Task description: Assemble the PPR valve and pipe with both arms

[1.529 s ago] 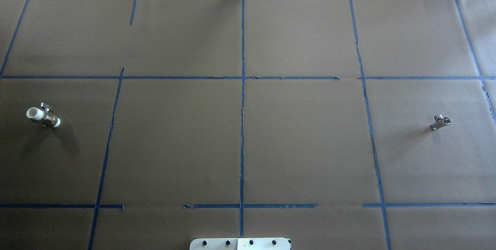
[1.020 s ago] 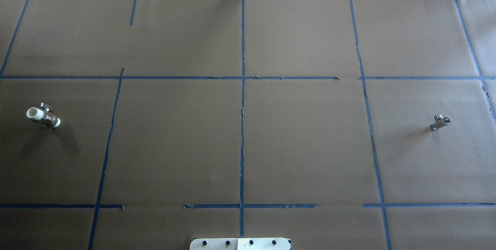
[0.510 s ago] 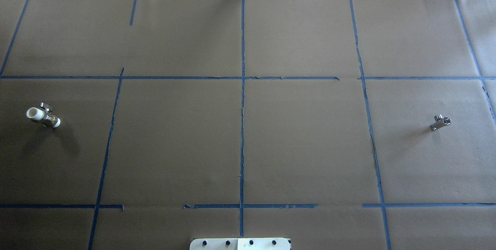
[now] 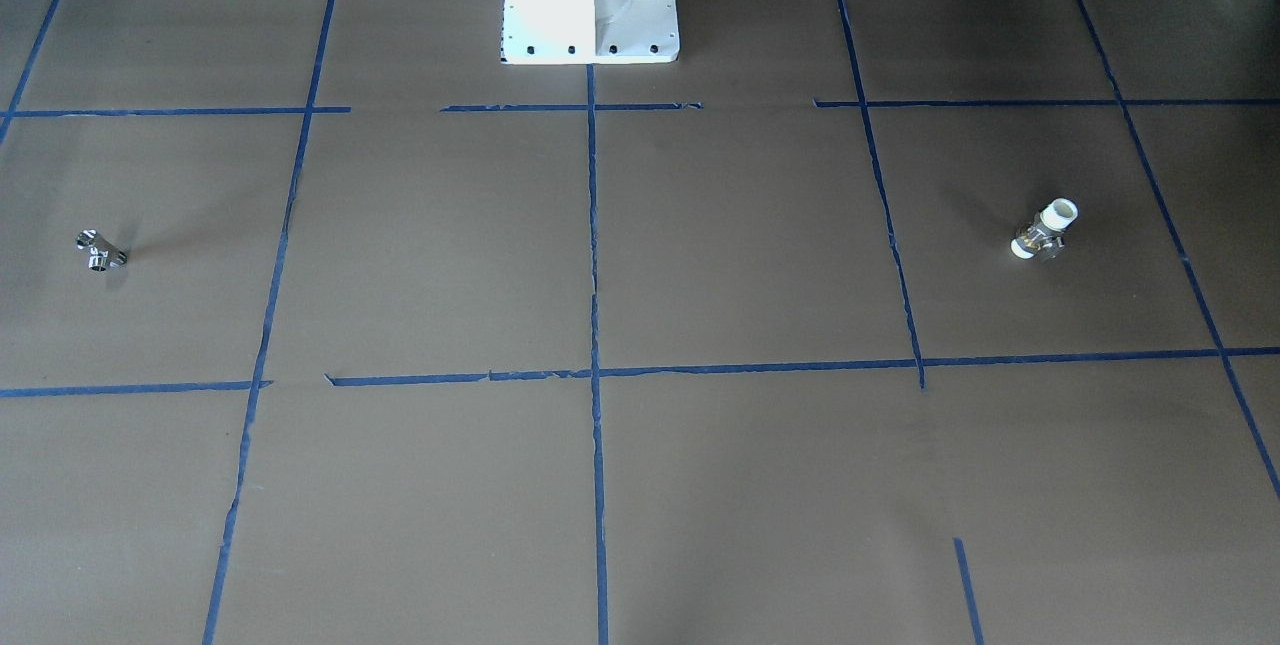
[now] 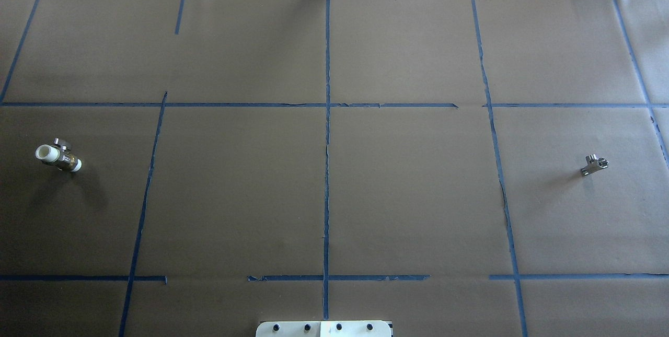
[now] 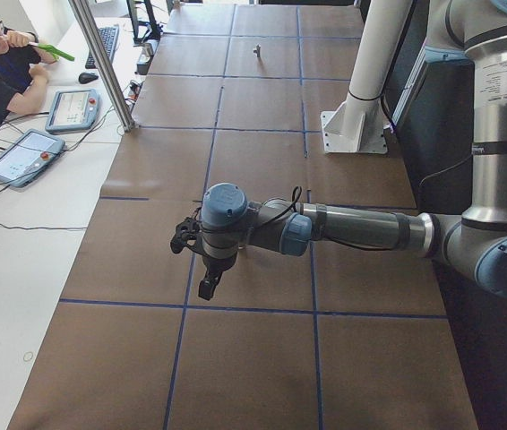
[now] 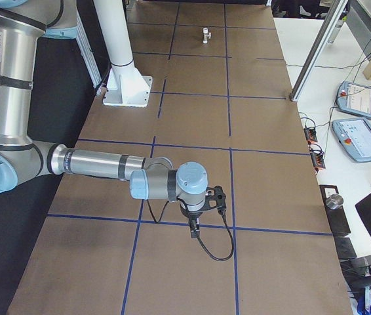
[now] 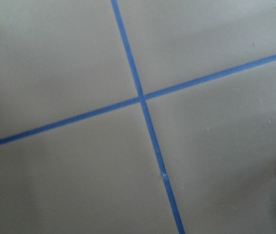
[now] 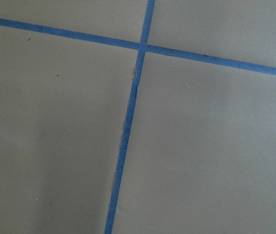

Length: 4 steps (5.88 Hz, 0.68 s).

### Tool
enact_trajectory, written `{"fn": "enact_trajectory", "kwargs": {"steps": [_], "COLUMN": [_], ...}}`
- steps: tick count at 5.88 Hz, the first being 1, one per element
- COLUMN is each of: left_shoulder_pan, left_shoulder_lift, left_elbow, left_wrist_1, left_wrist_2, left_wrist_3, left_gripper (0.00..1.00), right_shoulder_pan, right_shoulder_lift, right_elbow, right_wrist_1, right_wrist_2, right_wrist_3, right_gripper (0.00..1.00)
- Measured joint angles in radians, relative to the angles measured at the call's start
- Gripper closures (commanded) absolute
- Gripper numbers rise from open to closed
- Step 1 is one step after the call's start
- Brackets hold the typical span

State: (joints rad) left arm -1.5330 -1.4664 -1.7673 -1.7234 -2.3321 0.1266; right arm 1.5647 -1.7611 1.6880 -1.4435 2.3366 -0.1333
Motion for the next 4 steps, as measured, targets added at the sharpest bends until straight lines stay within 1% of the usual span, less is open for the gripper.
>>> {"fn": "enact_trajectory", "kwargs": {"steps": [1, 2, 3, 4], "left_shoulder_pan": [0.073, 0.166, 0.253, 0.346], "left_shoulder_lift": [-0.003, -0.006, -0.004, 0.0], "left_elbow": [-0.024, -0.063, -0.085, -0.086], "left_wrist_1": [-0.013, -0.023, -0.07, -0.162], "left_wrist_2": [-0.019, -0.024, -0.006, 0.05], "left_wrist_3": [-0.121, -0.293, -0.445, -0.605], "left_gripper": [0.0, 0.0, 0.0, 0.0], "right_shoulder_pan": [0.0, 0.0, -0.001, -0.002], "right_shoulder_lift": [0.0, 0.0, 0.0, 0.0], "right_elbow": [0.001, 0.001, 0.001, 0.001], "right_wrist_1": [0.0, 0.0, 0.0, 0.0], "right_wrist_2": [0.0, 0.0, 0.0, 0.0], "right_wrist_3": [0.0, 0.0, 0.0, 0.0], "right_gripper": [0.0, 0.0, 0.0, 0.0]}}
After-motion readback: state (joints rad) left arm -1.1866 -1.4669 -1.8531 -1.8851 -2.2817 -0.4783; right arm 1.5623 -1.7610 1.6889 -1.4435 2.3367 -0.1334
